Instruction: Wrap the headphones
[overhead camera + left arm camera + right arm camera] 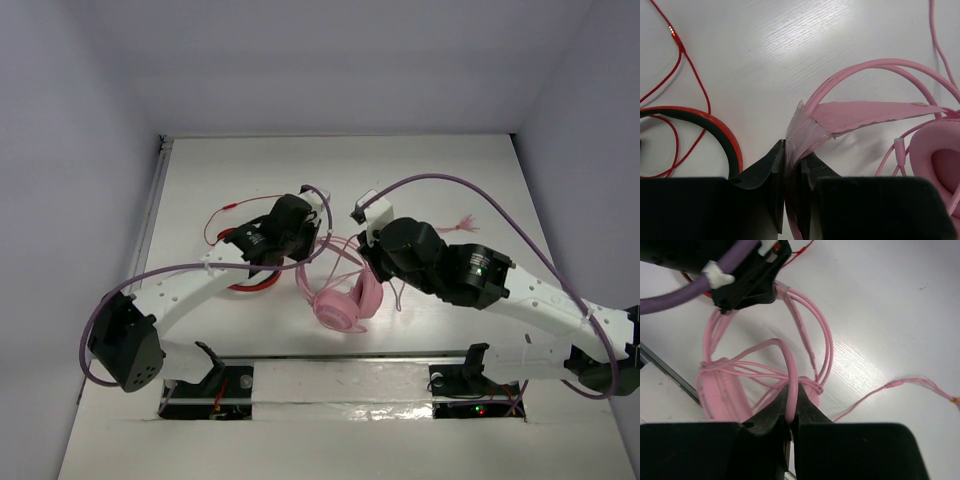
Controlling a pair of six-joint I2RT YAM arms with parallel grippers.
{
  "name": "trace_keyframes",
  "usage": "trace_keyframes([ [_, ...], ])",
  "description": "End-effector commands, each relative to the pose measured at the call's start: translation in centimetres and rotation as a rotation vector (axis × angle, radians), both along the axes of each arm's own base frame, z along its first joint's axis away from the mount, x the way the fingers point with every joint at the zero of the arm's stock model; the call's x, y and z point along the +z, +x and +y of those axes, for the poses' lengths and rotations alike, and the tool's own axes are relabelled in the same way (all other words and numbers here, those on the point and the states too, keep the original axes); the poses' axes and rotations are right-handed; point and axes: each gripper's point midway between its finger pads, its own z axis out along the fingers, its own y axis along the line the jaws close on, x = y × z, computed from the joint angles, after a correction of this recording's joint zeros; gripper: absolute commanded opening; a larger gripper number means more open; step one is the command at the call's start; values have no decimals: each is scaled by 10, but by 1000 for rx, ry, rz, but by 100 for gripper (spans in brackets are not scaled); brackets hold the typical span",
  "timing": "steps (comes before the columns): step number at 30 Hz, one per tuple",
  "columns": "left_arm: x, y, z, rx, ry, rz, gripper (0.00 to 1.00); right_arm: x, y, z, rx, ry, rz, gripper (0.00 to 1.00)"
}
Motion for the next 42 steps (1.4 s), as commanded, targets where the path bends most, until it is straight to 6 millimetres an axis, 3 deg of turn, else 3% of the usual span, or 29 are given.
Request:
trace_keyframes([
  [1, 59, -4, -13, -141, -105, -95, 0, -1, 7, -15, -59, -46, -31, 0],
  [5, 68, -1, -9, -182, -176, -88, 0, -7, 14, -27, -129, -80, -49, 0],
  [12, 115, 4, -1, -265, -431, -110, 0, -14, 29, -37, -268, -12, -98, 0],
  [16, 137, -8, -6, -357, -541, -117, 0, -15, 42, -42, -341, 48, -120, 0],
  [22, 160, -24, -6, -448, -639, -137, 0, 1, 62, -53, -396, 187, -140, 12],
  [25, 174, -27, -1, -461, -714, -134, 0, 9, 65, -48, -371, 297, -128, 16],
  [26, 178, -26, 1, -459, -735, -144, 0, 23, 63, -38, -312, 391, -132, 19],
  [28, 194, -24, 6, -466, -778, -180, 0, 23, 64, -32, -277, 477, -116, 19],
  [32, 229, -30, 12, -475, -891, -174, 0, 1, 58, 3, -110, 589, -73, 20],
  [34, 246, -32, 13, -497, -924, -211, 0, -15, 63, 12, -97, 594, -52, 20],
  [35, 252, -32, 16, -495, -939, -219, 0, -11, 64, 17, -68, 624, -59, 23],
  [36, 262, -35, 15, -494, -979, -217, 0, -26, 65, 23, -57, 611, -40, 24],
  [38, 271, -36, 17, -491, -1012, -216, 0, -26, 67, 30, -31, 641, -52, 32],
  [39, 281, -37, 20, -488, -1048, -220, 0, -39, 71, 31, -37, 626, -39, 35],
  [42, 293, -33, 28, -464, -1091, -233, 0, -43, 77, 32, -42, 640, -54, 45],
])
